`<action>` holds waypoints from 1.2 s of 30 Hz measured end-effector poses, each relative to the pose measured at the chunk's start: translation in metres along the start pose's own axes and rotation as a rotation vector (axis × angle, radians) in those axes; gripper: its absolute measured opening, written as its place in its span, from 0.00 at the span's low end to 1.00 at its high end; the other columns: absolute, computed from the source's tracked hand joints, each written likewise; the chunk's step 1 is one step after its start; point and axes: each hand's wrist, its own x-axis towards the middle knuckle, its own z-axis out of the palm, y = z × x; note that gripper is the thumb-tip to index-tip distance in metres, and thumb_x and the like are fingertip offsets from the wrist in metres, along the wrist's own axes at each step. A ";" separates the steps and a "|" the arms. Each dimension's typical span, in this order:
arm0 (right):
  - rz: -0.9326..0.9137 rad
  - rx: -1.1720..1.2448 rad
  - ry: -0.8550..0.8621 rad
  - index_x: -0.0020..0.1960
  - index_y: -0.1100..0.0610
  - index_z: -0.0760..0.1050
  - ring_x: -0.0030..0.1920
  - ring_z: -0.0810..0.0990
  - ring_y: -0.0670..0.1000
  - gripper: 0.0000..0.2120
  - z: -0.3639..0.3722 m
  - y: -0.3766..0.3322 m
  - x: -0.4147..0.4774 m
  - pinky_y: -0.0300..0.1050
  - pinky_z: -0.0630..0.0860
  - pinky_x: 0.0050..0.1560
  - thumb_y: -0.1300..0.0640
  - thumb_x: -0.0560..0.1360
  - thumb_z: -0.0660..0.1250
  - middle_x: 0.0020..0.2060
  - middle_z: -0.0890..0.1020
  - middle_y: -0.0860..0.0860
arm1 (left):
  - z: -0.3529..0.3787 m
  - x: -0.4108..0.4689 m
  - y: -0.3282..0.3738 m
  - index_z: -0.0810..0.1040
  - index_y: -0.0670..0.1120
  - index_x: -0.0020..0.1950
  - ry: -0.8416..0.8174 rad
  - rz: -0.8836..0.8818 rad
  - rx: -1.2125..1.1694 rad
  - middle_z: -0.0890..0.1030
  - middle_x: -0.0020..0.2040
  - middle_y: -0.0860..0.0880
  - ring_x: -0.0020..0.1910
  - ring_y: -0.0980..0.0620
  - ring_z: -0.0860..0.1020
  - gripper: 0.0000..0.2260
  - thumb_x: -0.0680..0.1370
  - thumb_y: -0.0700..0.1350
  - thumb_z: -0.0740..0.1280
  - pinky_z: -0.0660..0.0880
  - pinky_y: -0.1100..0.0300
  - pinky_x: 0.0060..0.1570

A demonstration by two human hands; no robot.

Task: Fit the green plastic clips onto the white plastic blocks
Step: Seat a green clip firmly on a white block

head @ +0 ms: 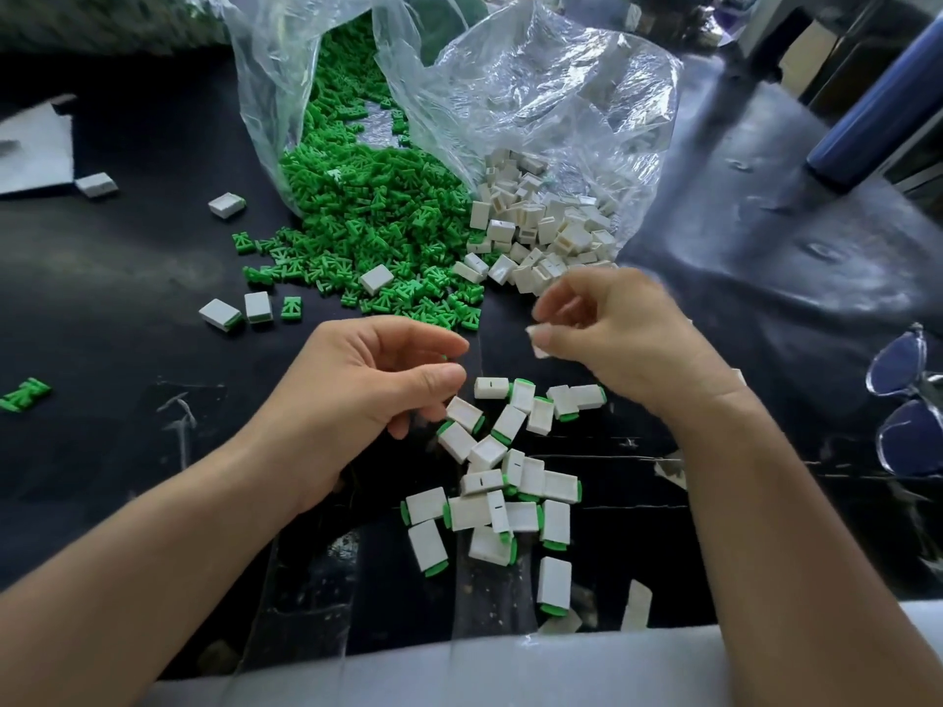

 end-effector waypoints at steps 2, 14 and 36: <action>-0.071 0.213 -0.002 0.38 0.50 0.76 0.35 0.77 0.47 0.07 0.008 -0.010 -0.003 0.42 0.77 0.39 0.59 0.70 0.71 0.34 0.79 0.49 | 0.000 0.001 -0.001 0.82 0.47 0.46 0.041 0.003 -0.008 0.83 0.36 0.49 0.30 0.56 0.79 0.13 0.63 0.41 0.73 0.72 0.68 0.26; -0.168 -0.010 0.127 0.48 0.56 0.81 0.40 0.77 0.46 0.07 0.034 -0.011 0.001 0.34 0.70 0.44 0.55 0.75 0.67 0.40 0.81 0.49 | 0.001 0.002 0.002 0.81 0.44 0.40 0.115 0.017 -0.028 0.82 0.31 0.48 0.28 0.56 0.79 0.04 0.70 0.36 0.71 0.74 0.67 0.27; -0.165 0.034 0.061 0.43 0.55 0.77 0.40 0.77 0.51 0.07 0.038 -0.008 0.007 0.44 0.72 0.43 0.56 0.77 0.62 0.35 0.77 0.50 | 0.000 0.001 0.003 0.83 0.46 0.35 0.103 0.048 -0.027 0.82 0.31 0.50 0.29 0.60 0.77 0.08 0.66 0.33 0.72 0.74 0.70 0.30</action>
